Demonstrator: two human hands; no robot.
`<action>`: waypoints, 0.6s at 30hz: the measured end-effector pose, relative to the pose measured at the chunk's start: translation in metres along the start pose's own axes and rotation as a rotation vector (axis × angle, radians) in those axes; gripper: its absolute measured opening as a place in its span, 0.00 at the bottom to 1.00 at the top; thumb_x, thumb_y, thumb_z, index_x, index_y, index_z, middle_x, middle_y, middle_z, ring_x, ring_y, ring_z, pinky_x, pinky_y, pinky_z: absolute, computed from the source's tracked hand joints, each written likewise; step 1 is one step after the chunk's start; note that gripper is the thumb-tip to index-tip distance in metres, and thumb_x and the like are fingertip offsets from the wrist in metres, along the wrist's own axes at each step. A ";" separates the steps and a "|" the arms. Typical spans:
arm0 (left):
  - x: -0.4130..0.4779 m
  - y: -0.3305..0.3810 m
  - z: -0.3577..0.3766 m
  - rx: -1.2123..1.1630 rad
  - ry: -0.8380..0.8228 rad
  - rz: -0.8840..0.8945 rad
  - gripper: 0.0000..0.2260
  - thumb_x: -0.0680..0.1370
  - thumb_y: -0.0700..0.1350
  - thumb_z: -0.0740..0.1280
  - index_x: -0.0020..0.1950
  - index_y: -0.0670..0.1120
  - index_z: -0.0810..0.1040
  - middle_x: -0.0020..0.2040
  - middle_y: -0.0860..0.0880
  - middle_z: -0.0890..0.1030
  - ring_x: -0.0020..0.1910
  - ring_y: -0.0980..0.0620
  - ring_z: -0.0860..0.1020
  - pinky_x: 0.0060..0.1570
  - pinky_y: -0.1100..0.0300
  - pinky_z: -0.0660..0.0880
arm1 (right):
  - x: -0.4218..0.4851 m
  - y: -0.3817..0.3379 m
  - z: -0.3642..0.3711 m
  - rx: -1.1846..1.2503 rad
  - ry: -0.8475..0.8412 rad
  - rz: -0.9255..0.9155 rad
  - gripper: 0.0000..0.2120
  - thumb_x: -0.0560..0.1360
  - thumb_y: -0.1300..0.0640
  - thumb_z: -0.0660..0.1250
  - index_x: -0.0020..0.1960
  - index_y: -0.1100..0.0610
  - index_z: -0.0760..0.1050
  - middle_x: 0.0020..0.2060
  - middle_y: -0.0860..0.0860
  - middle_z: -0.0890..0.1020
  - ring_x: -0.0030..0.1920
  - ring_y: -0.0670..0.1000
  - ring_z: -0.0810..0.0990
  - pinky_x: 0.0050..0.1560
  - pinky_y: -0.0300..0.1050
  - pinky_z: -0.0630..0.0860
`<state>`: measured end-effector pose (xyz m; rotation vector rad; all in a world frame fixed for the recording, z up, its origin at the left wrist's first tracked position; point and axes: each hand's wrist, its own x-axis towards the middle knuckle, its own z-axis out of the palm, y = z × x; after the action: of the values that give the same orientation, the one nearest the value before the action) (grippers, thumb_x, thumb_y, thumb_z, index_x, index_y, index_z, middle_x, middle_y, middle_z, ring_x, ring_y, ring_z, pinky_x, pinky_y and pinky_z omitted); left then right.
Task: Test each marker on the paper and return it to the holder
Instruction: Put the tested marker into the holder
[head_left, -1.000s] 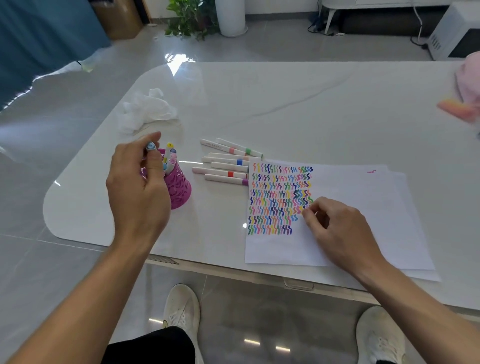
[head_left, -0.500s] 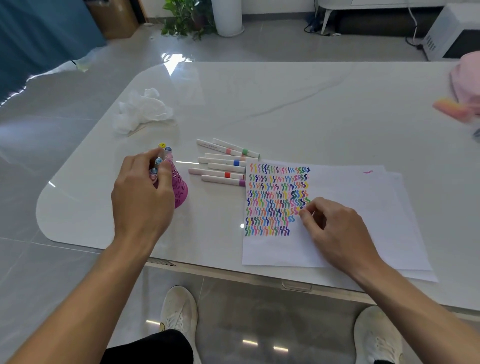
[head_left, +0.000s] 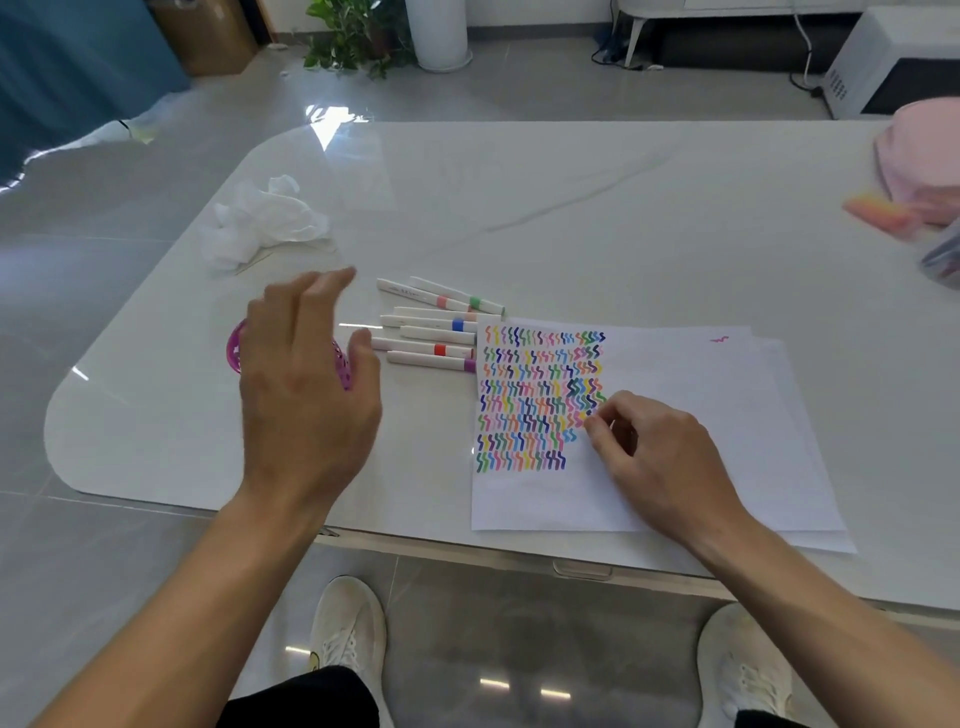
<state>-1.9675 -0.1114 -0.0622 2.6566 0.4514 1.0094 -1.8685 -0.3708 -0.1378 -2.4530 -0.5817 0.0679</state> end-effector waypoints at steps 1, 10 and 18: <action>-0.001 0.004 0.003 -0.002 -0.008 0.055 0.19 0.79 0.38 0.68 0.69 0.42 0.73 0.63 0.42 0.76 0.60 0.45 0.72 0.58 0.53 0.71 | 0.000 0.000 0.000 0.000 -0.001 -0.001 0.09 0.81 0.50 0.67 0.44 0.52 0.78 0.36 0.45 0.80 0.36 0.50 0.78 0.37 0.45 0.70; -0.013 0.015 0.046 -0.058 -0.458 0.047 0.12 0.82 0.41 0.64 0.65 0.48 0.78 0.62 0.51 0.80 0.61 0.49 0.77 0.58 0.50 0.77 | -0.002 0.000 -0.003 0.070 0.000 -0.002 0.08 0.81 0.51 0.68 0.44 0.52 0.79 0.35 0.44 0.80 0.36 0.45 0.78 0.38 0.43 0.72; -0.012 0.019 0.075 0.037 -0.567 0.041 0.16 0.83 0.45 0.59 0.72 0.50 0.72 0.67 0.52 0.74 0.66 0.49 0.71 0.60 0.51 0.74 | -0.002 0.007 -0.009 0.069 0.081 -0.034 0.07 0.81 0.52 0.68 0.45 0.52 0.79 0.35 0.44 0.81 0.35 0.46 0.78 0.37 0.47 0.76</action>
<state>-1.9211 -0.1428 -0.1170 2.8250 0.2893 0.2233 -1.8656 -0.3819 -0.1349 -2.3662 -0.5763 -0.0243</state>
